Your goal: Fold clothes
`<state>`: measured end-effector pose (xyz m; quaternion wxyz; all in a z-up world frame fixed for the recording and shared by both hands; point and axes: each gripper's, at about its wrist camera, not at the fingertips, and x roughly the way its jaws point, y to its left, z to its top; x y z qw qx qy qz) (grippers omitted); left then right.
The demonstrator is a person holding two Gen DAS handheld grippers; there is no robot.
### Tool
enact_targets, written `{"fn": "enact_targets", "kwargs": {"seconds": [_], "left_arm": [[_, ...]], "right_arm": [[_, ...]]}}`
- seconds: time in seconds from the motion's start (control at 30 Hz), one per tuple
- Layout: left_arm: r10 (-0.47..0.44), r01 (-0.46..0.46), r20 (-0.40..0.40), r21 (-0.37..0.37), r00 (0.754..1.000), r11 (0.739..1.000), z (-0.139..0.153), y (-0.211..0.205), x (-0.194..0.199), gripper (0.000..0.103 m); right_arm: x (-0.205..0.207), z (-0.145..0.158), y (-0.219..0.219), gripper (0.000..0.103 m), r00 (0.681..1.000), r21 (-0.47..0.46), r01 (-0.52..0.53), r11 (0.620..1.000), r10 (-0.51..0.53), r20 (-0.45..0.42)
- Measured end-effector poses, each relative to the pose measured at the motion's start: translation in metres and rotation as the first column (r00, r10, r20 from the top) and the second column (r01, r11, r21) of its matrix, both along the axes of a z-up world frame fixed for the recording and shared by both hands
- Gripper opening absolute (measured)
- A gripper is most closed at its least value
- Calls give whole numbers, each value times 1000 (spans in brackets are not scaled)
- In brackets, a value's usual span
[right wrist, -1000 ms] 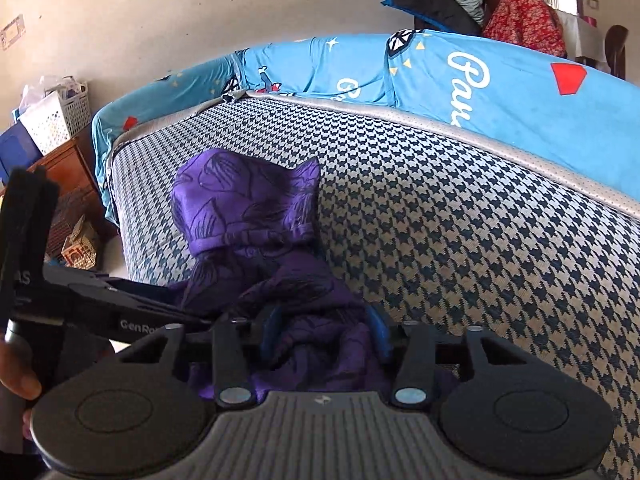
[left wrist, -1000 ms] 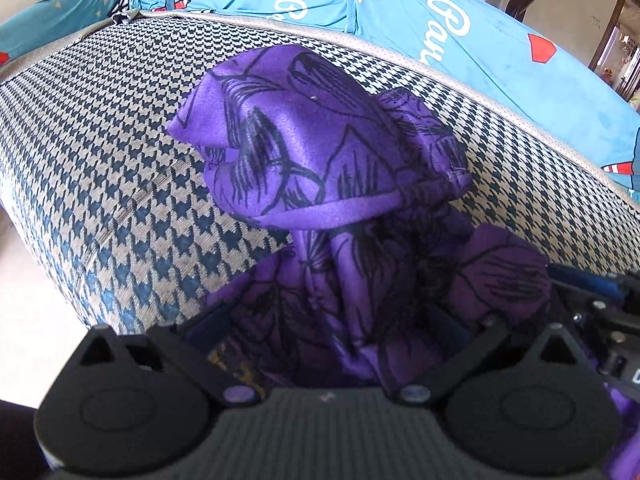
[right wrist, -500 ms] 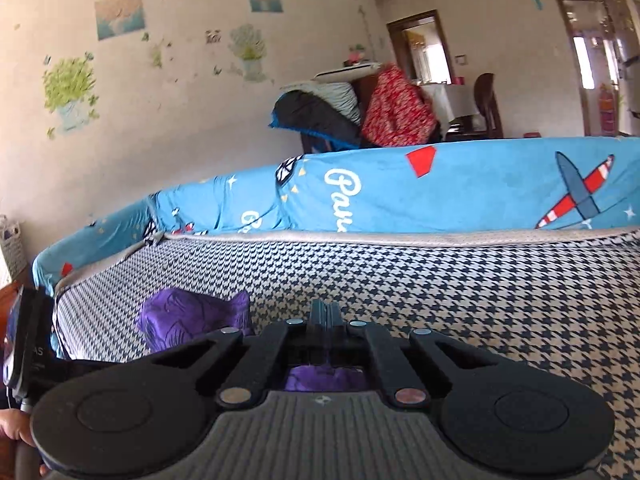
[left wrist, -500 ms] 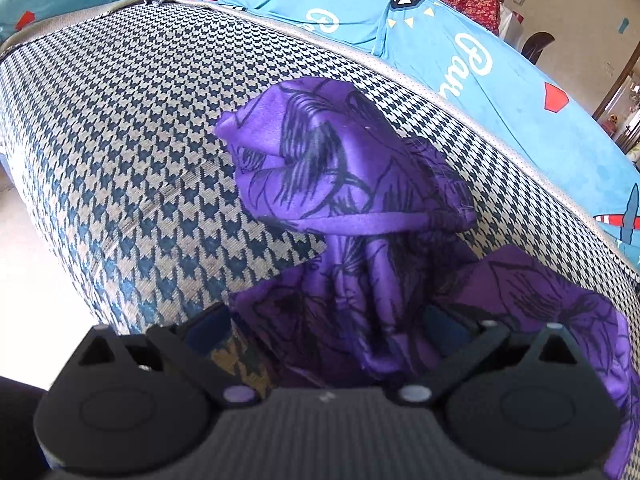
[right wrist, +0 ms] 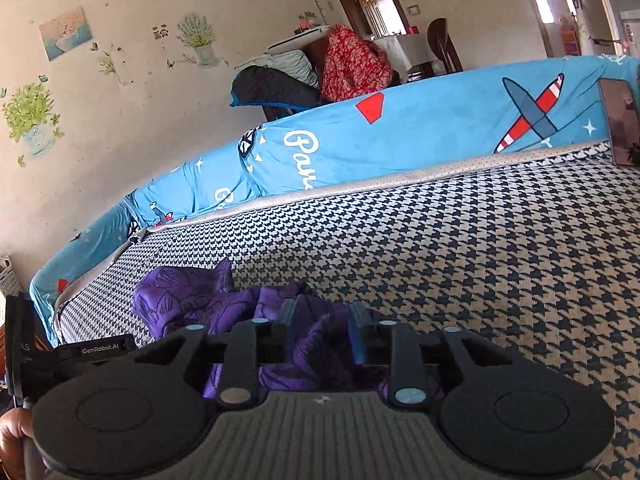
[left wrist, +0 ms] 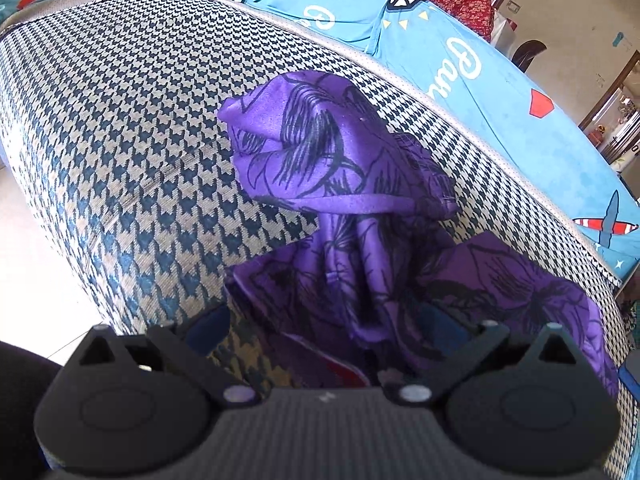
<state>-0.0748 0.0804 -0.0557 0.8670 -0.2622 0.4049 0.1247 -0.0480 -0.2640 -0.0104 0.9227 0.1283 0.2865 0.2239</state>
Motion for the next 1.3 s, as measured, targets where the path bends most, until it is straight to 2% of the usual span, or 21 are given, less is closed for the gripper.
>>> {"fn": "enact_targets", "kwargs": {"seconds": [0.07,0.1,0.13,0.2,0.23,0.3,0.4,0.5,0.67,0.8,0.9,1.03,1.07,1.1,1.17,1.3], "left_arm": [[-9,9,18,-3,1000,1000,4,-3,-5,103],[-19,19,24,-1,1000,1000,4,-4,-5,103],[-28,28,31,0,999,1000,5,-5,-6,103],[-45,45,39,4,998,999,6,-8,-7,103],[-52,52,39,7,998,999,6,-10,-6,103],[-59,58,40,4,997,998,6,-13,-6,103],[-62,62,45,2,997,998,7,-14,-6,103],[-62,63,50,-2,997,998,7,-13,-7,103],[-65,66,67,-18,996,998,9,-12,-10,103],[-79,79,61,-3,995,997,8,-17,-8,103],[-80,80,49,3,996,997,5,-18,-6,103],[-78,78,33,6,996,997,2,-18,-4,103],[-78,78,29,8,997,997,1,-19,-3,103],[-78,78,24,9,997,997,0,-19,-2,103],[-78,77,15,12,997,997,-2,-19,-1,103],[-82,82,2,23,997,996,-6,-20,0,103]], "right_arm": [[-1,-2,-2,48,1000,29,-5,1000,6,-15],[0,-4,-1,58,999,32,-16,999,17,-31],[1,-6,1,63,998,32,-30,999,31,-50],[0,-11,7,64,995,12,-68,998,68,-72],[-2,-12,12,61,993,-16,-95,995,94,-73],[-6,-16,22,26,987,-70,-150,986,145,-76],[-7,-13,20,14,993,-81,-115,990,112,-39],[-7,-10,17,12,998,-84,-69,994,69,2],[11,8,3,12,999,-41,29,999,-27,46],[42,47,-4,12,992,-25,81,996,-78,98],[63,75,-7,12,977,21,148,989,-149,149],[79,70,-11,15,962,5,233,973,-231,147],[79,65,-14,18,957,7,256,967,-254,143],[77,61,-16,25,957,-2,255,967,-252,141],[73,52,-20,31,963,-24,239,971,-233,137],[63,35,-27,31,972,-68,205,976,-195,128]]}}
